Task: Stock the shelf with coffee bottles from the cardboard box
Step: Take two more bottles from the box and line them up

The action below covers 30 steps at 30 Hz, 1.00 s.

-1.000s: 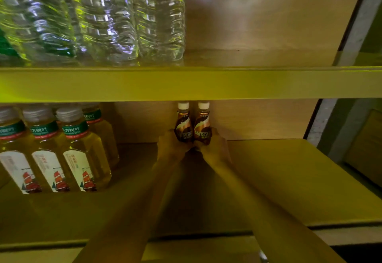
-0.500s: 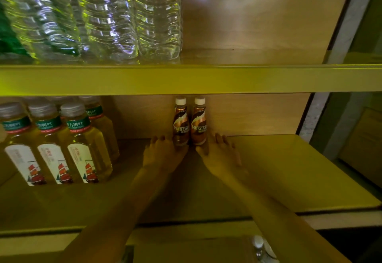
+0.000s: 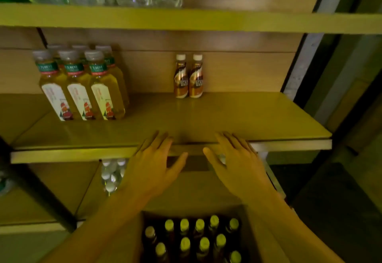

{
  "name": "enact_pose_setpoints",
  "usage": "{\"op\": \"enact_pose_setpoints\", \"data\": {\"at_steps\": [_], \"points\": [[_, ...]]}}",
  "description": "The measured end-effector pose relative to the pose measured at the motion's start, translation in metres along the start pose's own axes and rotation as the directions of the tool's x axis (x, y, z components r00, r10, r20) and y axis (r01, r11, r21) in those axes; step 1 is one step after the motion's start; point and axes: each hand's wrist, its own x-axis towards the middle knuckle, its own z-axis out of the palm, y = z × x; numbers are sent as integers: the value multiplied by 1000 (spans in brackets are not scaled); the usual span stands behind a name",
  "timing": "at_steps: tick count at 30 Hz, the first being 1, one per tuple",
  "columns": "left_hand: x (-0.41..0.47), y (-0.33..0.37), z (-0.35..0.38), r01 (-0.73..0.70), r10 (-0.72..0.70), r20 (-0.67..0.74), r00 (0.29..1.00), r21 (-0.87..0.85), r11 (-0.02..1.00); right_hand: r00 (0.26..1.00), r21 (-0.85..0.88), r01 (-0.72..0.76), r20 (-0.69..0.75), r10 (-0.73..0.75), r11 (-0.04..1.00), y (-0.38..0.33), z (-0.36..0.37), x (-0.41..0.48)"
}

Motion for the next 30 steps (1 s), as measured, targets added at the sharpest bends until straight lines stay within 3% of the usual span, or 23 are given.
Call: {"op": "enact_pose_setpoints", "data": {"at_steps": [3, 9, 16, 21, 27, 30], "points": [[-46, 1, 19, 1, -1, 2, 1000, -37, 999, 995, 2, -34, 93, 34, 999, 7, 21, -44], [-113, -5, 87, 99, -91, 212, 973, -31, 995, 930, -23, -173, 325, 171, 985, 38, 96, -104], [-157, -20, 186, 211, -195, 497, 846, 24, 977, 793, -72, -280, 544, 273, 957, 64, 191, -138], [-170, -23, 229, 265, -229, 616, 754, 35, 964, 704, -15, -373, 647, 293, 928, 62, 237, -143], [-157, -13, 259, 220, -283, 637, 717, 179, 959, 486, 51, -689, 772, 409, 723, 64, 289, -134], [-147, -12, 277, 282, -289, 684, 670, 125, 951, 455, 101, -774, 776, 437, 625, 68, 310, -127]]}}
